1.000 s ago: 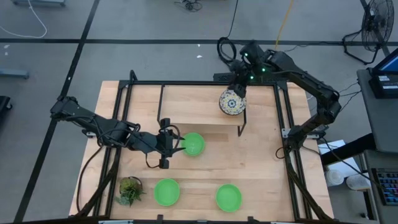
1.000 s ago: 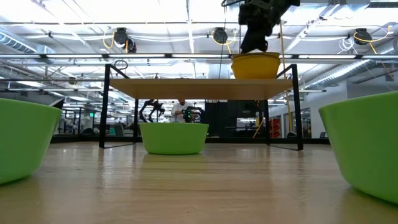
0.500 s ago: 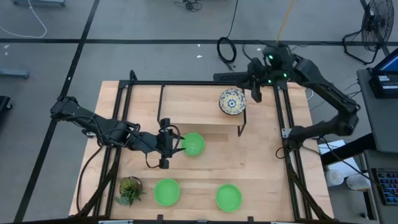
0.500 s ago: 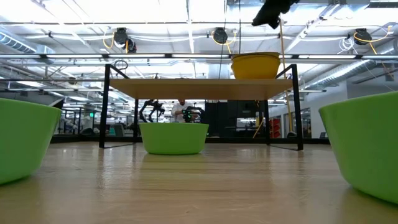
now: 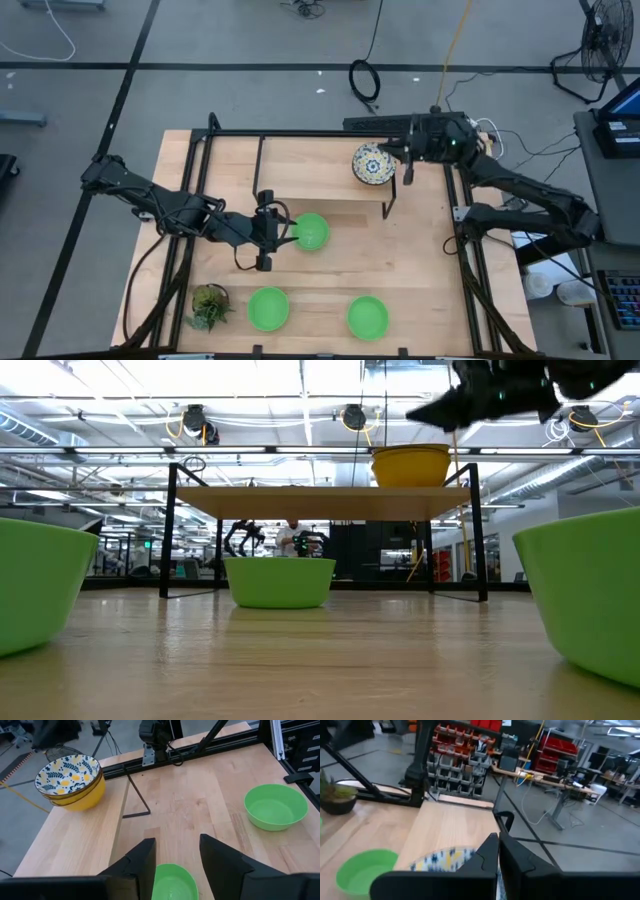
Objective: Pick & Place Mini bowls
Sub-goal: Stack the white bowl on top of the white bowl on the shelf
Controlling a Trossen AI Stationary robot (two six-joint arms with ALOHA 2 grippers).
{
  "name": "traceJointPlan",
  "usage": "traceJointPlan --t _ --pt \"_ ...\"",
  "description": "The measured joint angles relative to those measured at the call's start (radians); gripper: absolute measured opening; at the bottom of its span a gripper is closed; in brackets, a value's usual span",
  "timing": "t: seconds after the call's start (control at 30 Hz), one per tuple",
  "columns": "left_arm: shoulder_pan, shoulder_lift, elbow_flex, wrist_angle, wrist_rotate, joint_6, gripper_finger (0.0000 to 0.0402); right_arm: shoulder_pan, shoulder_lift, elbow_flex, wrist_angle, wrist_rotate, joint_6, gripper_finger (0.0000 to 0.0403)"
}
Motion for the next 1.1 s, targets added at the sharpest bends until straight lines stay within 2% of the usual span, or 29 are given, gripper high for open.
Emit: traceJointPlan --t 0.13,0.4,0.77,0.97,1.1 --pt "0.000 0.000 0.000 0.000 0.000 0.001 0.0166 -0.011 0.006 -0.062 0.104 0.001 0.067 0.0000" --pt "0.000 0.000 0.000 0.003 0.000 0.006 0.0183 -0.014 0.007 -0.091 0.084 0.000 0.136 0.0000" --pt "0.000 0.000 0.000 0.004 0.000 0.003 0.0168 -0.013 0.006 -0.129 0.115 -0.001 0.161 0.0000" --pt "0.000 0.000 0.000 0.003 0.000 0.007 0.0157 0.006 -0.015 -0.129 0.289 -0.147 0.362 0.0000" --pt "0.000 0.000 0.000 0.003 0.000 0.009 0.0152 0.082 -0.015 -0.129 0.245 -0.171 0.357 0.0000"
